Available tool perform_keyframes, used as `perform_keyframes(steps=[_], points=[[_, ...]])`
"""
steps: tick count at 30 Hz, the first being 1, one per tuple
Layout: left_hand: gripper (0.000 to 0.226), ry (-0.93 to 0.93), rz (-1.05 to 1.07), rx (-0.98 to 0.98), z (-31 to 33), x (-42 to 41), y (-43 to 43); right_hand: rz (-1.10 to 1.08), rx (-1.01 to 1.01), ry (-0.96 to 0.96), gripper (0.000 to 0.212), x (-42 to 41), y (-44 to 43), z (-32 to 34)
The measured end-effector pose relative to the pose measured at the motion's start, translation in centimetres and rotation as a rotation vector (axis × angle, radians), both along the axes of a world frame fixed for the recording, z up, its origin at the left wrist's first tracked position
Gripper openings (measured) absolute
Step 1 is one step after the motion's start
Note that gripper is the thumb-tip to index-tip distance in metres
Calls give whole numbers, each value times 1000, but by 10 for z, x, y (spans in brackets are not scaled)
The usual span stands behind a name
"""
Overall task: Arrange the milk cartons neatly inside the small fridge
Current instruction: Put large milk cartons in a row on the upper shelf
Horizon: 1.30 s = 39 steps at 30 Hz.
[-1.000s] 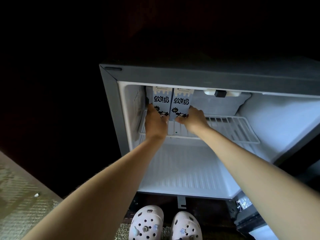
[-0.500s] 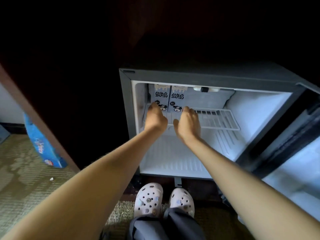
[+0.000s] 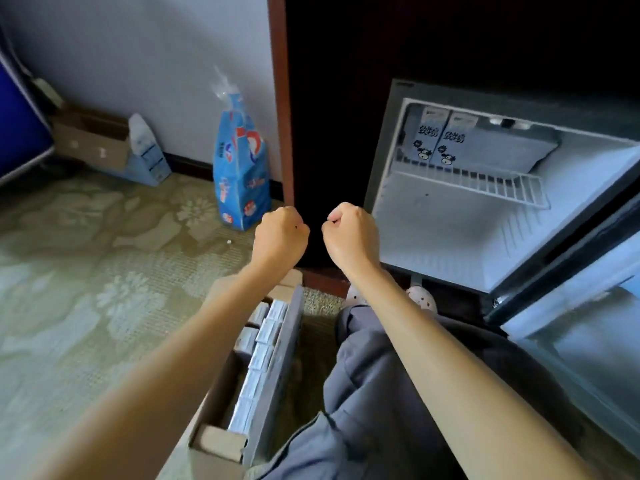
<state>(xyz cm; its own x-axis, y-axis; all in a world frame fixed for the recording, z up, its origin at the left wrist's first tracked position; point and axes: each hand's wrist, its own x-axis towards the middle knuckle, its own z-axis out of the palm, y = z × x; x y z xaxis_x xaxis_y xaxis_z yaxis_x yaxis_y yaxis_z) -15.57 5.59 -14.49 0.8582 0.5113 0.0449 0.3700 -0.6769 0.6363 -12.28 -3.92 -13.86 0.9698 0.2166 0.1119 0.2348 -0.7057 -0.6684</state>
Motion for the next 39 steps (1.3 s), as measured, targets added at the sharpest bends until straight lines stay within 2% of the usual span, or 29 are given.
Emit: perform_keyframes(steps=[6, 11, 14, 21, 27, 30, 39], points=[[26, 191, 199, -95, -57, -80, 53, 234, -213, 124, 21, -63, 63, -50], [23, 379, 216, -120, -114, -118, 71, 492, -470, 285, 22, -92, 68, -115], [12, 488, 196, -186, -148, -132, 72, 632, -602, 357, 25, -103, 65, -143], [25, 748, 6, -280, -204, -161, 53, 912, -800, 292, 31, -108, 70, -174], [43, 808, -7, -309, -221, -175, 42, 1057, -907, 199, 35, -111, 73, -190], [40, 813, -6, -306, -221, -173, 40, 1119, -980, 168, 45, -109, 78, -193], [38, 790, 71, -278, -224, -172, 37, 1214, -1048, 70, 43, -102, 86, -197]])
